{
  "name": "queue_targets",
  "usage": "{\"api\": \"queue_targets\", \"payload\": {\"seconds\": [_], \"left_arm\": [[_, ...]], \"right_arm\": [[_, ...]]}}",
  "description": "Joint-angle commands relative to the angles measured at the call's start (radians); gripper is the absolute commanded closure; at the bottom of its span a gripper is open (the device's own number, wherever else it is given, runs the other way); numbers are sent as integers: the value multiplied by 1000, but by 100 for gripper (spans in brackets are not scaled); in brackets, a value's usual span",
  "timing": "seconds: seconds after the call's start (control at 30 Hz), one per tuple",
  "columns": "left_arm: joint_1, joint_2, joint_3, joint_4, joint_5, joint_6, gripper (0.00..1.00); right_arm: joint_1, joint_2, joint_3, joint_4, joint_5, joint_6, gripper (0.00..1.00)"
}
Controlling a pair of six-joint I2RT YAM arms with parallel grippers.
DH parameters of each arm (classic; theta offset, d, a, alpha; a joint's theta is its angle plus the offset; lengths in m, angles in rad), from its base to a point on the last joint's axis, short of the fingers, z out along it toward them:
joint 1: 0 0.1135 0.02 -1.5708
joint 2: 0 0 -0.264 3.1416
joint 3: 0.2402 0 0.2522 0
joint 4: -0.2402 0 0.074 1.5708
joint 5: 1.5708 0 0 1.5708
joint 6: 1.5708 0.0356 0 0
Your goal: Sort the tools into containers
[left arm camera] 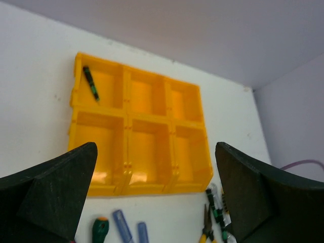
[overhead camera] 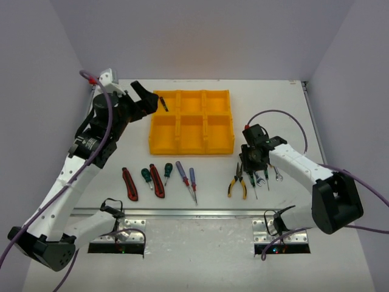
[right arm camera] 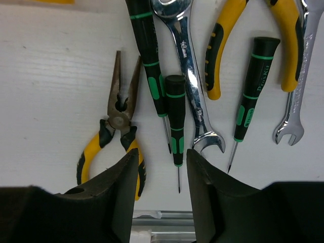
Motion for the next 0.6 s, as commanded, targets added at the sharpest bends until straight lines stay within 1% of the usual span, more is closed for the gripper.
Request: {"api": "queue_targets", "payload": {"seconds": [0.0,0.13,0.3,0.43,0.57], "left_arm": [[2,-52,-116,-94,56,67,0],[2,-112,-216,-99,55,96,0],[2,-112,-300,-104,68,117,0],[2,-125,-346,-104,54,121,0],[2,-130,-375,-104,32,132,0]], "right_arm": [[-4,63,-12,31,9,-2,58],[-3,122,-14,44,41,-14,59],[-17,183,-24,75,28,-36,59],[-43,208,-46,104,14,-49,63],[-66,203,-62,126,-16,-59,71]]}}
